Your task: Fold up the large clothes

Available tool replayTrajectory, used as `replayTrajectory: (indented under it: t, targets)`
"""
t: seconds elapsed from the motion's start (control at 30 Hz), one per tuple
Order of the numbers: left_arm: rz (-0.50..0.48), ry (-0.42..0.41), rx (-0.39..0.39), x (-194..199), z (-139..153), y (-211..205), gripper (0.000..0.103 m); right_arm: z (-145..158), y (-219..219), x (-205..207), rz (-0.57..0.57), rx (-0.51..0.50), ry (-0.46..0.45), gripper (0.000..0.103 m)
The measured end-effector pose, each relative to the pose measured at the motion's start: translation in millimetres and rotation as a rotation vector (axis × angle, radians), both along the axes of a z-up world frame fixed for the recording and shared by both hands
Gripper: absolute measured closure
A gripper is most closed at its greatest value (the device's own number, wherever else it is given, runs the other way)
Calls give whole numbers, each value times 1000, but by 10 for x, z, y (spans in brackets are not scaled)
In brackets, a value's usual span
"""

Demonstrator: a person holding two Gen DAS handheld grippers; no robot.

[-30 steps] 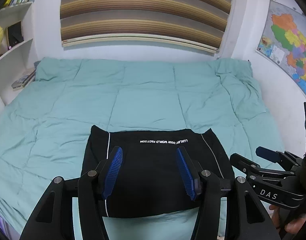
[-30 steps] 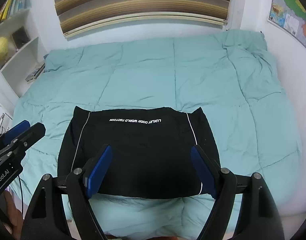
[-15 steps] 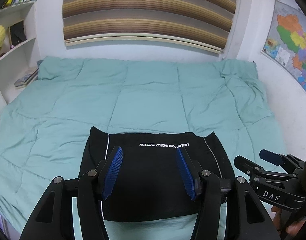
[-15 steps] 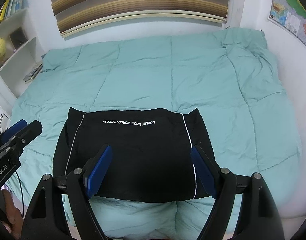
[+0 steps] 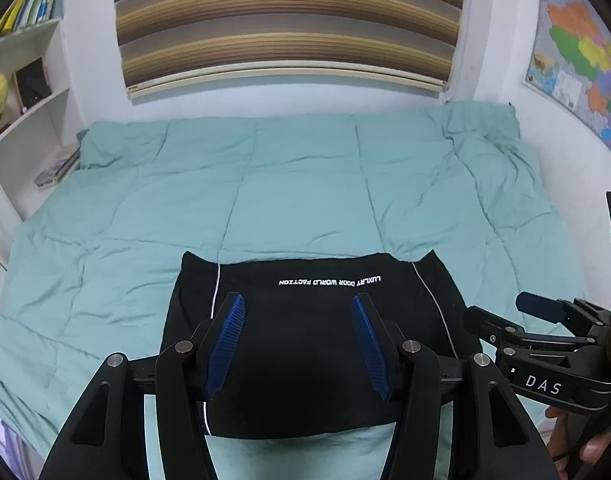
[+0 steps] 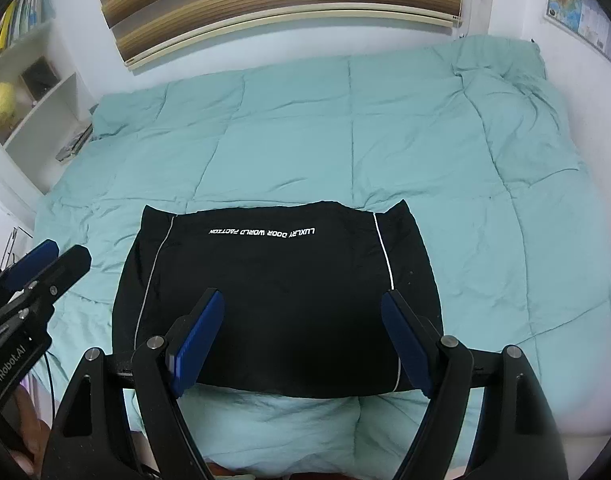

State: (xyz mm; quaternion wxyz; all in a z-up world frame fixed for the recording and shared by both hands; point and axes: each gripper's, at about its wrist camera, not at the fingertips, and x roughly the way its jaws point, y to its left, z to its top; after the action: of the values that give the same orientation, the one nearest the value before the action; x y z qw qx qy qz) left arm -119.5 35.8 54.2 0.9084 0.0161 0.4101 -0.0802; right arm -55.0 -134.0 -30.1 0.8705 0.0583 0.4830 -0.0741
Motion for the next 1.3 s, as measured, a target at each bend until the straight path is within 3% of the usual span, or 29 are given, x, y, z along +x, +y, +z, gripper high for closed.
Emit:
replayTrajectory:
  t: [0.3, 0.87, 1.3]
  targets:
    - [-5, 79, -17, 25, -91, -67, 45, -26, -127, -60, -15, 33, 0, 21]
    - [4, 94, 24, 3, -166, -91, 45, -105, -106, -56, -9, 43, 18, 20]
    - [107, 17, 83, 18, -96, 196, 45, -154, -36, -47, 4, 37, 31, 20]
